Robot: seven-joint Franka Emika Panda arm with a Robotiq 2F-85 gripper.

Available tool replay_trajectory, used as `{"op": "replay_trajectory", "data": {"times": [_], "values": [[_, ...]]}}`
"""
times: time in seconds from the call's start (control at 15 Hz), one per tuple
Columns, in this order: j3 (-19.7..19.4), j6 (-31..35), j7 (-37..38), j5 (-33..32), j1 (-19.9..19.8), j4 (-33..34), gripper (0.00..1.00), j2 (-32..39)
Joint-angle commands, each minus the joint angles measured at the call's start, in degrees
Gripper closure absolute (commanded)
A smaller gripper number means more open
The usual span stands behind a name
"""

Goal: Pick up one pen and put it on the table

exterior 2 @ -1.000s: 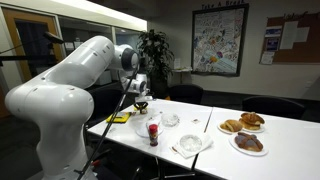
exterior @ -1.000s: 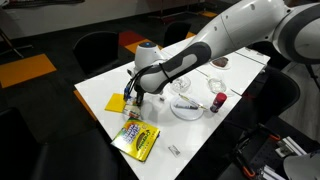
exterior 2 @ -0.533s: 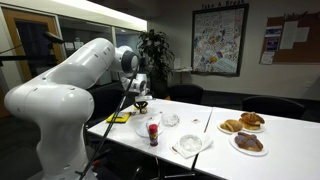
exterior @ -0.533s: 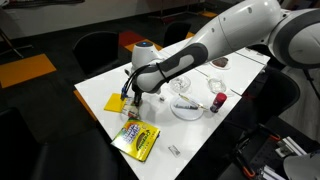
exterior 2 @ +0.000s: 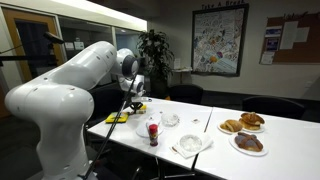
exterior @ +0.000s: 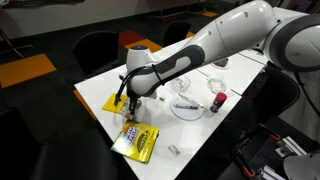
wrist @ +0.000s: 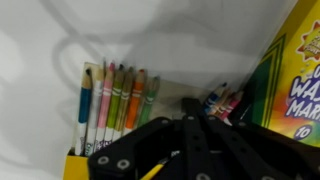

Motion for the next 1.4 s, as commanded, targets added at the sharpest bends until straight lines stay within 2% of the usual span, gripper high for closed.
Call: {"op": "replay_trajectory", "data": {"times": [0.0, 0.8, 0.87, 1.0, 1.13, 1.2, 1.33], "values": [[1.3, -2.0, -1.8, 0.6, -0.5, 2.3, 1.00, 1.6], [0.1, -2.4, 0.6, 0.1, 0.2, 1.1, 1.00, -0.5], [-0.4, -2.2, 1.5, -0.2, 0.6, 0.7, 0.74, -1.0], [-1.1, -2.0, 3.0, -0.6, 0.9, 0.3, 0.67, -1.6], [-1.7, -1.9, 4.4, -0.8, 1.2, 0.0, 0.52, -1.9], [-1.9, -1.9, 5.0, -0.8, 1.2, -0.1, 0.50, -2.1], [-2.4, -1.7, 6.0, -0.8, 1.4, -0.4, 0.56, -2.7]]}}
